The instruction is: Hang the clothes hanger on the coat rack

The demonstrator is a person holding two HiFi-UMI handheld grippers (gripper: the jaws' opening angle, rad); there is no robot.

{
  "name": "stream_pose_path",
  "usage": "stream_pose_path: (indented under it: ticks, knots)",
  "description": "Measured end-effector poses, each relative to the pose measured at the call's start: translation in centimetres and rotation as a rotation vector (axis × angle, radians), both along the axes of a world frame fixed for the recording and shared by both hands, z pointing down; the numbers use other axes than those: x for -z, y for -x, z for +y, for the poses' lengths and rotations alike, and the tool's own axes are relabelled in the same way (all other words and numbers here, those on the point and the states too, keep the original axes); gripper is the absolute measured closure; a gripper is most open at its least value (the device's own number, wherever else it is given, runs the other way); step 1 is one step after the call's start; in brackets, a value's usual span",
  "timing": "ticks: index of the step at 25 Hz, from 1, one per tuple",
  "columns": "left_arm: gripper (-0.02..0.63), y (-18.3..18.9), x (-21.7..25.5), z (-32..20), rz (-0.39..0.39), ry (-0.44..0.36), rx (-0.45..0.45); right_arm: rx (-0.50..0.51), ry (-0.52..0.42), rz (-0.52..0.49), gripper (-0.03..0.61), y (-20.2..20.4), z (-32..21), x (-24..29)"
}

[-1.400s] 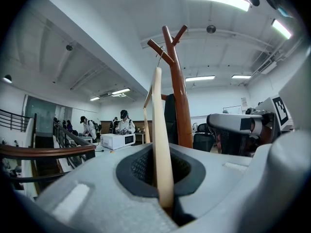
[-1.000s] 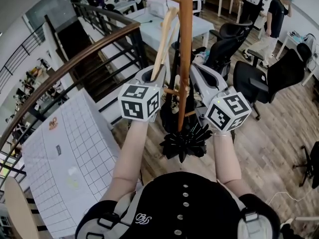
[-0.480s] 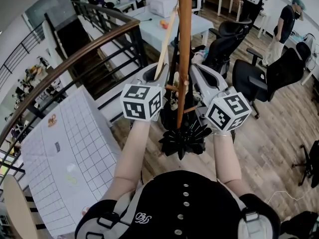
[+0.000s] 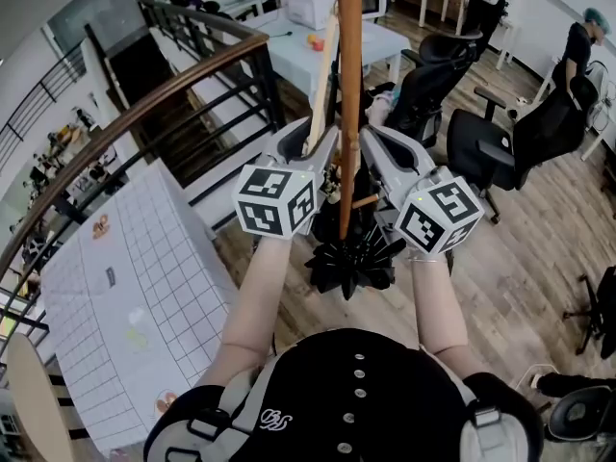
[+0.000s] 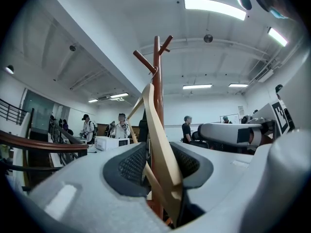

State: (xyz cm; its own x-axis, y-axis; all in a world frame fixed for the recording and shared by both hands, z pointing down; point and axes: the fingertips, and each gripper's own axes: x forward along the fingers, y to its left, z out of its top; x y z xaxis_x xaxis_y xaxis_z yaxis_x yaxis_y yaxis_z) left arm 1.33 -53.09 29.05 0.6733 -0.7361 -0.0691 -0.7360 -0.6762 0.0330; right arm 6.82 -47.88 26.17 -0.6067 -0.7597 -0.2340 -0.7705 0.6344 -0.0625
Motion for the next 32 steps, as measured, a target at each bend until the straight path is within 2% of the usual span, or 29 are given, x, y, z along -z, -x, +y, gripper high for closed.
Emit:
stream_pose_path:
  ticks: [3,10,17,25,32]
  knots:
    - [0.434,-0.1,0.1,1.0,0.003,-0.001,-0.005,0.0,0.01,0.0,0.578,0.0,0.8,-0.4]
    - [0.425,0.7,-0.1,3.7,0.048,-0.009,0.022,-0.009,0.014,0.02,0.578,0.1,3.5,-1.3]
    - [0.426,2.1,0.6,7.4,0.117,-0.052,0.07,-0.013,0.022,0.002,0.578,-0.4,7.0,-1.3]
    - [0.426,3.0,-0.1,11.1,0.122,-0.041,0.115,0.01,0.031,0.012,0.578,-0.1,10.3,-1.8]
    - [0.426,2.0,-1.6,14.3,0.133,-0.015,0.131,0.028,0.07,0.01,0.578,0.1,12.4,-3.2]
